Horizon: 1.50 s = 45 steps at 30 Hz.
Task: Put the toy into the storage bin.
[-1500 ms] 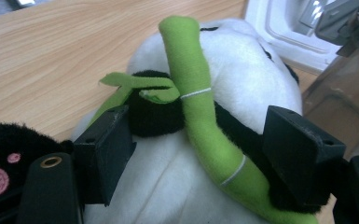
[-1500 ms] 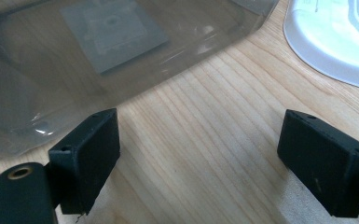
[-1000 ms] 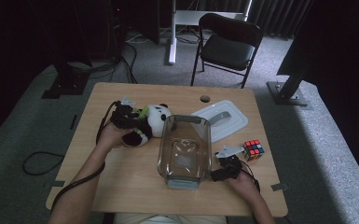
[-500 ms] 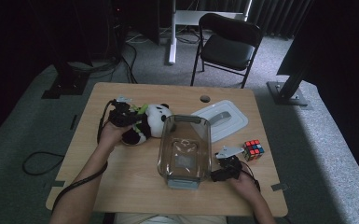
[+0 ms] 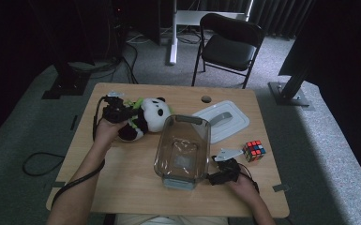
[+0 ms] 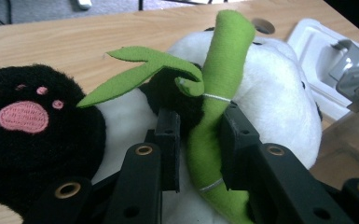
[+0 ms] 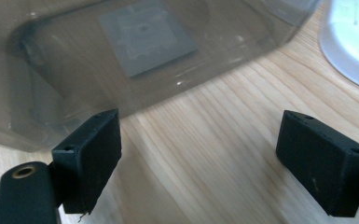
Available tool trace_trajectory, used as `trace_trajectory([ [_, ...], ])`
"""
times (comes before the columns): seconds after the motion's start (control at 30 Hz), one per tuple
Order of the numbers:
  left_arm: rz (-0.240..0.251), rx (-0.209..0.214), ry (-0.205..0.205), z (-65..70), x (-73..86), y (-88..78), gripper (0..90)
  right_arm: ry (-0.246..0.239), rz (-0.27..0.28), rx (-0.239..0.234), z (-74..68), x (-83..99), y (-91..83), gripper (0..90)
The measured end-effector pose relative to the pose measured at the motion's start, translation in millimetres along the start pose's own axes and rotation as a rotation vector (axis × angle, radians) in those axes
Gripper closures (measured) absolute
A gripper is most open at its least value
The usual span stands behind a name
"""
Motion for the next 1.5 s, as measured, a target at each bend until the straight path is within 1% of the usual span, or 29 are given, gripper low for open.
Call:
trace_trajectory([
  [0.03,0.008,-0.003,-0.005,-0.8,-0.8,-1.5,72.8,-0.008,0.002,0.012,-2.1,-1.1,0.9,13.4],
  [0.07,0.013,-0.005,-0.011,-1.6,-1.5,-2.9,72.8,-0.005,0.0,0.032,-3.8,-2.2,2.1,13.4],
  [0.13,0.021,-0.005,-0.028,-3.3,-2.8,-5.2,72.8,0.01,-0.003,0.042,-7.4,-4.6,4.8,13.0],
  [0.23,0.029,-0.011,-0.035,-4.6,-4.7,-7.5,72.8,0.022,-0.014,0.052,-11.9,-9.1,9.3,12.6],
  [0.3,0.035,-0.017,-0.04,-5.0,-5.3,-8.0,72.7,0.047,-0.02,0.058,-14.2,-12.8,12.7,12.5],
  [0.4,0.037,-0.018,-0.045,-5.7,-5.7,-7.6,72.7,0.087,-0.003,0.072,-17.8,-18.3,17.5,12.4],
  [0.43,0.038,-0.02,-0.047,-5.8,-5.8,-7.5,72.7,0.092,0.003,0.072,-19.7,-20.6,19.5,12.3],
  [0.5,0.041,-0.02,-0.054,-5.8,-6.3,-7.5,72.7,0.115,-0.002,0.079,-22.6,-25.2,24.3,11.7],
  [0.57,0.045,-0.023,-0.058,-6.1,-6.9,-8.3,72.7,0.119,-0.001,0.081,-25.1,-29.3,28.6,11.7],
  [0.6,0.052,-0.025,-0.064,-6.4,-7.3,-8.7,72.7,0.129,0.0,0.102,-27.1,-32.3,31.3,11.7],
  [0.63,0.054,-0.027,-0.067,-6.9,-8.0,-9.2,72.7,0.135,0.004,0.105,-29.0,-34.9,33.4,11.7],
  [0.77,0.074,-0.035,-0.088,-9.7,-13.0,-13.3,72.7,0.138,0.023,0.097,-39.2,-47.9,43.4,11.7],
  [0.83,0.087,-0.04,-0.099,-11.7,-17.5,-17.3,72.8,0.135,0.023,0.11,-44.5,-55.0,49.3,11.7],
  [0.9,0.106,-0.044,-0.108,-12.5,-22.5,-22.6,72.8,0.142,0.03,0.103,-48.0,-62.1,55.4,11.6],
  [0.93,0.106,-0.044,-0.108,-12.5,-22.5,-22.6,72.8,0.142,0.03,0.103,-48.0,-62.1,55.4,11.6],
  [0.97,0.132,-0.041,-0.116,-12.2,-31.3,-32.5,72.8,0.143,0.028,0.106,-48.9,-64.6,57.6,11.7],
  [1.0,0.143,-0.039,-0.117,-11.5,-35.4,-36.6,72.8,0.179,0.036,0.093,-51.6,-73.3,63.5,11.6],
  [1.03,0.151,-0.042,-0.113,-10.2,-39.9,-41.0,72.8,0.19,0.046,0.094,-52.2,-76.6,65.4,11.6],
  [1.1,0.171,-0.053,-0.103,-6.8,-49.5,-50.3,72.8,0.203,0.05,0.087,-53.1,-82.7,68.9,11.6],
  [1.13,0.171,-0.053,-0.103,-6.8,-49.5,-50.3,72.8,0.203,0.05,0.087,-53.1,-82.7,68.9,11.6],
  [1.17,0.19,-0.059,-0.093,-3.0,-58.4,-59.3,72.8,0.2,0.05,0.088,-53.1,-85.5,71.3,11.6],
  [1.2,0.198,-0.059,-0.095,-1.6,-61.4,-62.3,72.8,0.217,0.039,0.081,-53.6,-90.7,75.3,11.6],
  [1.3,0.217,-0.051,-0.096,4.3,-70.2,-70.9,72.7,0.242,0.03,0.08,-55.0,-97.6,81.1,11.6],
  [1.37,0.211,-0.043,-0.087,9.8,-72.7,-72.5,72.7,0.251,0.027,0.089,-56.1,-102.4,86.2,11.6],
  [1.5,0.185,-0.01,-0.072,20.5,-70.4,-68.7,72.7,0.275,0.03,0.097,-54.2,-111.4,94.8,11.6],
])
Point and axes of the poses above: each handheld gripper's, and its own axes: y roughly forward along the jaws, x roughly out of its underside, z roughly to its right, the point moved 2 cm from there along y, roughly forward along the jaws, and after that the axes turned 5 degrees about -y, right-handed, at the moved point
